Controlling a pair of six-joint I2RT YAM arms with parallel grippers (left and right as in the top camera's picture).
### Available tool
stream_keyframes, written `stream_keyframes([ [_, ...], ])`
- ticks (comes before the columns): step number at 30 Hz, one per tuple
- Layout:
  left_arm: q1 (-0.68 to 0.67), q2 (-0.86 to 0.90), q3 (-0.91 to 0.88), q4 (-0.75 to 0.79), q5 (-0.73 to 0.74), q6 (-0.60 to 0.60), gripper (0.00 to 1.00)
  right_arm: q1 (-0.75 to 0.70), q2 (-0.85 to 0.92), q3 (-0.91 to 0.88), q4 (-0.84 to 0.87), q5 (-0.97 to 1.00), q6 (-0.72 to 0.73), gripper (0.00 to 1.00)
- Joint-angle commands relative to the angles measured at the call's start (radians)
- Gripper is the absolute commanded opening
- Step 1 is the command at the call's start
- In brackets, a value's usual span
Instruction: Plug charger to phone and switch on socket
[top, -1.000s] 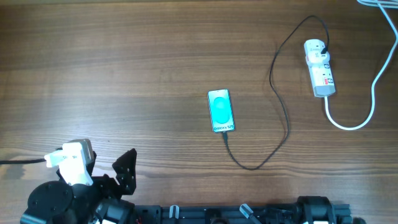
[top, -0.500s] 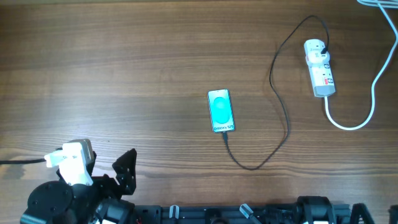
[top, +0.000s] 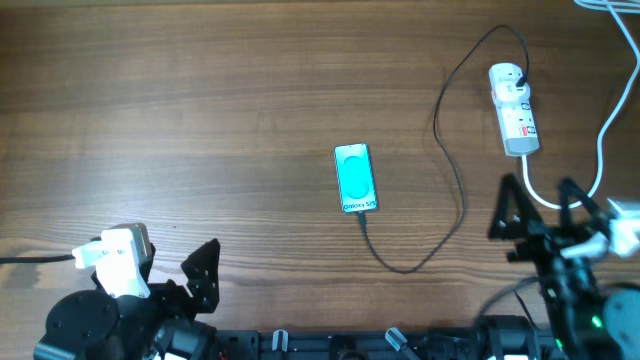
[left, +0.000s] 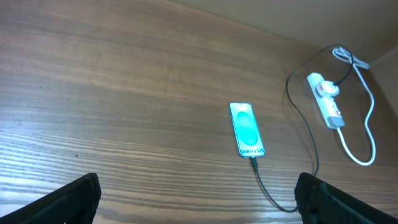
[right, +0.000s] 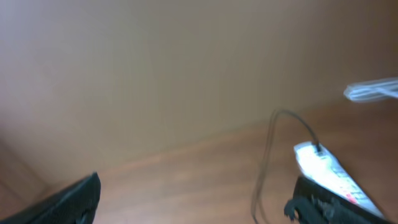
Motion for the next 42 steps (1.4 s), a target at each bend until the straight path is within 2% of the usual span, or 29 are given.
stream_keyframes([
  [1, 0.003, -0.005, -0.003, 0.003, -0.007, -0.003, 1.00, -0.003, -0.034, -0.159, 0.178, -0.101, -0.020, 1.00],
  [4, 0.003, -0.005, -0.003, 0.003, -0.006, -0.003, 1.00, -0.002, -0.106, -0.300, 0.304, -0.111, -0.019, 1.00],
  [9, 0.003, -0.005, -0.003, 0.003, -0.006, -0.003, 1.00, -0.005, -0.270, -0.448, 0.375, -0.090, -0.018, 1.00],
  [15, 0.003, -0.005, -0.003, 0.003, -0.006, -0.003, 1.00, -0.007, -0.267, -0.533, 0.418, 0.014, -0.002, 1.00],
  [21, 0.003, -0.005, -0.003, 0.003, -0.007, -0.003, 1.00, -0.007, -0.267, -0.709, 0.520, 0.193, 0.306, 1.00],
  [22, 0.003, -0.005, -0.003, 0.003, -0.006, -0.003, 1.00, -0.007, -0.268, -0.707, 0.484, 0.225, 0.355, 1.00],
  [25, 0.003, -0.005, -0.003, 0.003, -0.006, -0.003, 1.00, -0.007, -0.268, -0.707, 0.478, 0.230, 0.275, 1.00],
  [30, 0.003, -0.005, -0.003, 0.003, -0.006, -0.003, 1.00, -0.007, -0.268, -0.707, 0.470, 0.164, -0.021, 1.00],
  [32, 0.003, -0.005, -0.003, 0.003, -0.006, -0.003, 1.00, -0.007, -0.268, -0.707, 0.467, 0.143, -0.079, 1.00],
  [42, 0.003, -0.005, -0.003, 0.003, -0.007, -0.003, 1.00, -0.007, -0.267, -0.707, 0.468, 0.144, -0.069, 1.00],
])
